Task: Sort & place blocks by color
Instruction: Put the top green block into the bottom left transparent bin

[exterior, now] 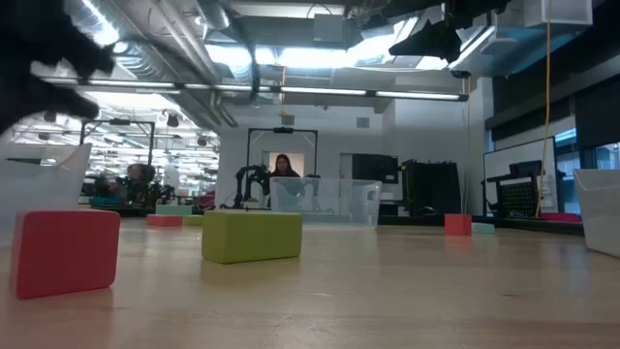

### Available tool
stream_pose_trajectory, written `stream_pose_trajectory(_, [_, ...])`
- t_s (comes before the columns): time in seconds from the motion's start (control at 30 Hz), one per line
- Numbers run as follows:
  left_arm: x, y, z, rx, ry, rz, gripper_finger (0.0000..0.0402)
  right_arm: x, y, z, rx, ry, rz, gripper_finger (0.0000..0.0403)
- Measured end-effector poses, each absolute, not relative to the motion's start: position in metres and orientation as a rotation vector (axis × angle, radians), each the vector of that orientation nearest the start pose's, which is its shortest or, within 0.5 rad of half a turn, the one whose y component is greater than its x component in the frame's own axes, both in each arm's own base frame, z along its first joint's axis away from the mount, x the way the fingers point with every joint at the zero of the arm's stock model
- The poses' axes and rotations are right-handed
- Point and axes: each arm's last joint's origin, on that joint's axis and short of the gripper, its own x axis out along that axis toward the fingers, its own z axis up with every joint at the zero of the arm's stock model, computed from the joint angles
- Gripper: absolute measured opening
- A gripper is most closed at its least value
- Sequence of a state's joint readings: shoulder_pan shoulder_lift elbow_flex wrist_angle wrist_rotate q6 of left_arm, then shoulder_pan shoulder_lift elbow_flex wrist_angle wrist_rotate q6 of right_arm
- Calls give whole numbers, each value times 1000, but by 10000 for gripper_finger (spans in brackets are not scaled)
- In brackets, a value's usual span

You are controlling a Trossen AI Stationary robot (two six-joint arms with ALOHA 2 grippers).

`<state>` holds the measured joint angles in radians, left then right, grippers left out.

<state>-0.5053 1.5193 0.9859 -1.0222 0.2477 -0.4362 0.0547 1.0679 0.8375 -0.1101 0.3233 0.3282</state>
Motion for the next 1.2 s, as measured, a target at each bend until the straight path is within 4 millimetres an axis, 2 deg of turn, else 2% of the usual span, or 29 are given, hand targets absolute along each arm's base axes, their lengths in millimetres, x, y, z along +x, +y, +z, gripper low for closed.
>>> stream_pose_trajectory(0.13, [204,-111,244,-176,1550,-239,192,235,4,306,259,288,-317,359])
stream_pose_trajectory(0.27, [190,-86,292,-260,1302,-160,193,235,4,306,259,288,-316,359])
stream_pose_trajectory(0.5, [159,-31,360,-351,644,150,191,235,4,306,263,285,-316,358])
stream_pose_trajectory(0.7, [141,-1,402,-282,167,223,191,235,4,306,264,279,-315,358])
stream_pose_trajectory(0.77, [141,3,405,-259,62,213,191,235,4,306,265,278,-315,359])
stream_pose_trajectory(0.87, [148,7,397,-255,-58,169,191,235,4,307,266,272,-314,359])
stream_pose_trajectory(0.97, [160,9,374,-283,-131,120,191,236,4,307,266,272,-314,358])
stream_pose_trajectory(1.03, [168,10,353,-320,-160,108,191,235,4,307,266,272,-315,359])
stream_pose_trajectory(1.13, [179,15,322,-383,-172,149,191,235,4,307,264,273,-314,359])
stream_pose_trajectory(1.2, [182,18,308,-428,-157,173,191,236,4,307,269,273,-311,358])
